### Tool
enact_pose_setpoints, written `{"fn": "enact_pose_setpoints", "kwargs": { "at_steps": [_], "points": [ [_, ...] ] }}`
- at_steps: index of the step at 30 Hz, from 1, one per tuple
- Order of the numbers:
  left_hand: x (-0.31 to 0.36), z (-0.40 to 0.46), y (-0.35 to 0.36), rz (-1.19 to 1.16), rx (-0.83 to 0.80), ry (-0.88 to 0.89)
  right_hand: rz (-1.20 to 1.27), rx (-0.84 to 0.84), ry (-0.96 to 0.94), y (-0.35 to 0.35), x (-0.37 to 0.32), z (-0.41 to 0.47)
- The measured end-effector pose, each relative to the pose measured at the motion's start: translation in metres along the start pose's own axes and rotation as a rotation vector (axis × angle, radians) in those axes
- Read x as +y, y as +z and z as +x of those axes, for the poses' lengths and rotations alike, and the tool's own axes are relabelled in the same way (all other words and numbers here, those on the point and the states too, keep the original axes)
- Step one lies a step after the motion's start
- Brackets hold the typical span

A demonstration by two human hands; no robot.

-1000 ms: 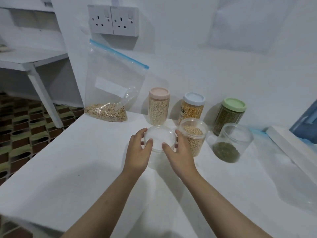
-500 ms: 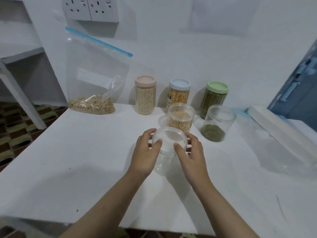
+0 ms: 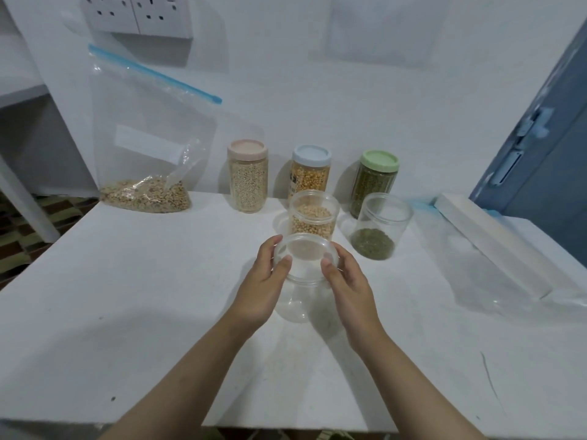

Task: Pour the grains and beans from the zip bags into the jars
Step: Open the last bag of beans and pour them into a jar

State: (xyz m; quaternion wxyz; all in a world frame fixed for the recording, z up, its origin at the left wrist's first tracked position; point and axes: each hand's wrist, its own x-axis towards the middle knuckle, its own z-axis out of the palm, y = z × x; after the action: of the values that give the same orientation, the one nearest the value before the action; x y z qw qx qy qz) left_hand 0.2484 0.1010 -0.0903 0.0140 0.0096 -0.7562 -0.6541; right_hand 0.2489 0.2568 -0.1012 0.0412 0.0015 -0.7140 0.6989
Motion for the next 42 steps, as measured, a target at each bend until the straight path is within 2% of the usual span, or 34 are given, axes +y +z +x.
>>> {"fn": "enact_pose_setpoints", "kwargs": {
  "at_steps": [5, 15, 20, 24, 29, 33, 42],
  "points": [
    [-0.001, 0.003, -0.004, 0.006, 0.0, -0.019, -0.033, -0.035, 0.002, -0.002, 0.004, 0.008],
    [-0.003, 0.002, -0.008, -0.016, -0.106, -0.024, -0.148, -0.116, 0.014, -0.01, -0.004, 0.021],
    [-0.005, 0.002, -0.009, -0.091, -0.137, -0.045, -0.035, -0.004, 0.015, -0.009, -0.006, 0.011],
    [-0.007, -0.001, -0.007, -0.127, -0.141, -0.01, 0.042, -0.142, 0.031, -0.009, 0.001, 0.0],
    [-0.013, 0.001, -0.006, -0.131, -0.135, -0.003, 0.047, -0.085, 0.045, -0.014, 0.009, 0.004],
    [-0.014, 0.001, -0.006, -0.147, -0.135, 0.011, -0.048, -0.223, -0.003, -0.015, 0.007, -0.007],
    [-0.013, -0.004, -0.015, -0.148, -0.294, 0.076, -0.083, -0.17, 0.002, -0.018, 0.011, -0.002]
  ]
}}
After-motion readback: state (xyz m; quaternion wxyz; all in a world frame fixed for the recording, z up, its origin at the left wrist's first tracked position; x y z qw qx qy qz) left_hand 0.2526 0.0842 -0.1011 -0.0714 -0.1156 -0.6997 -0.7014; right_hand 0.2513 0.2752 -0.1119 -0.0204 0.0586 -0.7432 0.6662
